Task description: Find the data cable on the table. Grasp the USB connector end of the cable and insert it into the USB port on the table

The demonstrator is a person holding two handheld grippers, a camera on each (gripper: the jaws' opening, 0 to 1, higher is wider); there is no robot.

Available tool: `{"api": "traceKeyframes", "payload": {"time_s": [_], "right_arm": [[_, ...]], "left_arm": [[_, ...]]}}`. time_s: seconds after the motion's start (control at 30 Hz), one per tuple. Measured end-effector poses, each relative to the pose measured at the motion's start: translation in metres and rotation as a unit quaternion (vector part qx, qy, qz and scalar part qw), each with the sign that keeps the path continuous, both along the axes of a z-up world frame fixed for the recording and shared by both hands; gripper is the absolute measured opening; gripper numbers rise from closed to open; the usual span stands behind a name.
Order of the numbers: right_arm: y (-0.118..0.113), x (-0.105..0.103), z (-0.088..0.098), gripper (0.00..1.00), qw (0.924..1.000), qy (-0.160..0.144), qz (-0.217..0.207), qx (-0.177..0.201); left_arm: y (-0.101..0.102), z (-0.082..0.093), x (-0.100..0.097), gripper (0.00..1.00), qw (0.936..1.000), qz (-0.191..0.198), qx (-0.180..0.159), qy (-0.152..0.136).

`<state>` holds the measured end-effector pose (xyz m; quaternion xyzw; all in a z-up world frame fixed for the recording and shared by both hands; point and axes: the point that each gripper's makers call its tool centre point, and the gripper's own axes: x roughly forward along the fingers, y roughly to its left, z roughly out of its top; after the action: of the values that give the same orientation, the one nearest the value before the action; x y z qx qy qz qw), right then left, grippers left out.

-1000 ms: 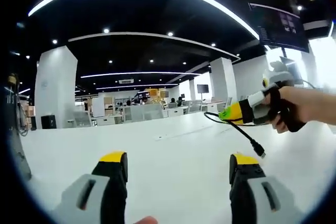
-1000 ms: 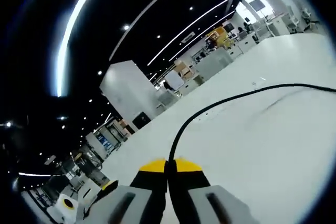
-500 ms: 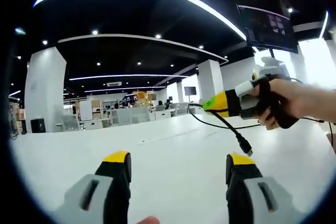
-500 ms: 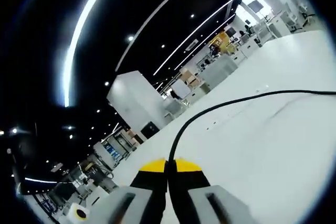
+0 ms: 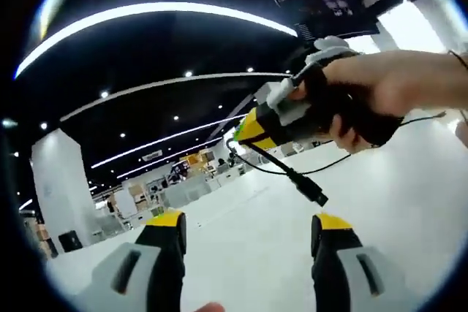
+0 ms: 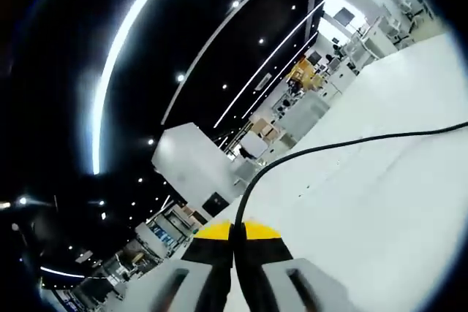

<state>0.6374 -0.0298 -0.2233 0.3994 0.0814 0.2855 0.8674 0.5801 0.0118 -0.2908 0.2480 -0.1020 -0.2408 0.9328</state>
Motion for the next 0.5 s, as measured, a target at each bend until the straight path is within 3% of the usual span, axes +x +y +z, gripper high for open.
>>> {"api": "traceKeyframes", "payload": {"time_s": [0.1,0.2,0.37,0.43,0.5], "right_arm": [[0.002,-0.006,0.005,0.05,0.9996,0.004,0.006,0.026],[0.004,-0.012,0.009,0.05,0.9991,0.005,0.009,0.041],[0.007,-0.022,0.013,0.05,0.9956,0.016,0.015,0.092],[0.01,-0.025,0.014,0.05,0.9941,0.021,0.017,0.105],[0.011,-0.027,0.013,0.05,0.9935,0.024,0.016,0.11]], "left_arm": [[-0.01,0.0,-0.001,0.69,0.9978,0.002,0.057,-0.034],[-0.016,0.007,-0.002,0.67,0.9907,0.01,0.106,-0.085],[-0.025,0.024,-0.011,0.6,0.9689,0.021,0.17,-0.178],[-0.028,0.026,-0.014,0.59,0.9601,0.025,0.192,-0.201],[-0.03,0.026,-0.016,0.58,0.9566,0.027,0.199,-0.211]]}}
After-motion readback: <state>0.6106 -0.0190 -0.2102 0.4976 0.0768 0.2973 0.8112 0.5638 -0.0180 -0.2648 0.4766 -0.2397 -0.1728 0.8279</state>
